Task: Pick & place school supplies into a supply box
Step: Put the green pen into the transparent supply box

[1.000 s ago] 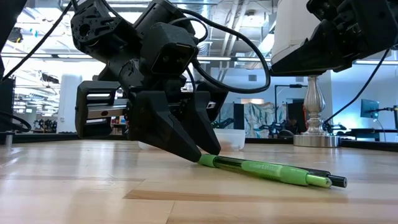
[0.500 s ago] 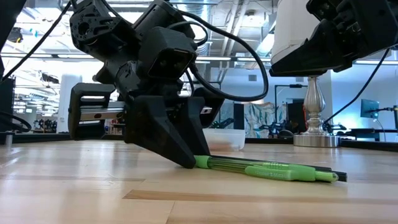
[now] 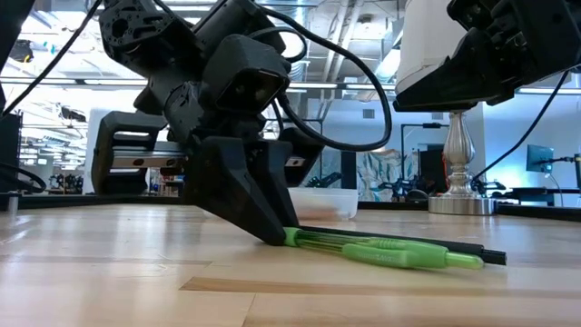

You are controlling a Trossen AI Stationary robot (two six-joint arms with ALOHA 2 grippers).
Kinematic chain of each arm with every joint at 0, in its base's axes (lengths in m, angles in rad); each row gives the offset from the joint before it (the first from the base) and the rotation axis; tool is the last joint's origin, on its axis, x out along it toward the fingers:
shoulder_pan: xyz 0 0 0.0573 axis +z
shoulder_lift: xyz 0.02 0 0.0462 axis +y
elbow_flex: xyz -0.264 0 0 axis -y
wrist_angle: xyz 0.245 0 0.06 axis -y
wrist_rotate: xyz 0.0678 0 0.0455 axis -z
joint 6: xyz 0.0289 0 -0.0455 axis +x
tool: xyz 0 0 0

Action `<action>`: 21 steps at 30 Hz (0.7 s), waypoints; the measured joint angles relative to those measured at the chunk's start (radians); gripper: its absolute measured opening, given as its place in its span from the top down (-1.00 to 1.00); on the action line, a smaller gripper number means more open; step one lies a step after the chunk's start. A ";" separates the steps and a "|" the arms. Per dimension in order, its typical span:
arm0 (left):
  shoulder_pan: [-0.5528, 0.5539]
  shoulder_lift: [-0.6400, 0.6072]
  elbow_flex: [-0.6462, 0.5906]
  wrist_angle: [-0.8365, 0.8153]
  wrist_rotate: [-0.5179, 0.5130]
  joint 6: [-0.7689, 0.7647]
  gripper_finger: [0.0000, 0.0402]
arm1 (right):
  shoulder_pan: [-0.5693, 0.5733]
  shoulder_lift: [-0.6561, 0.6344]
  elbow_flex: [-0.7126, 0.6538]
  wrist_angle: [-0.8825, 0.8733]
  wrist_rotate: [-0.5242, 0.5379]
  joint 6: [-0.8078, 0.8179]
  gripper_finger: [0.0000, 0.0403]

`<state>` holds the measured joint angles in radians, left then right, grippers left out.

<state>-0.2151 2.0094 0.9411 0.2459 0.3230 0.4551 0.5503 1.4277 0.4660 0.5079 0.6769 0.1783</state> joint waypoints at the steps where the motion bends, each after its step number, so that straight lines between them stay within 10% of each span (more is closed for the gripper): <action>1: 0.000 0.000 0.000 -0.008 -0.003 0.000 0.84 | 0.000 0.000 0.000 0.000 0.000 0.000 0.41; 21: -0.025 -0.156 -0.004 -0.437 -0.200 -0.032 0.84 | 0.000 0.000 0.000 -0.002 0.001 0.007 0.41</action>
<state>-0.2400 1.8531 0.9367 -0.1907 0.1228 0.4229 0.5503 1.4277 0.4660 0.5060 0.6777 0.1856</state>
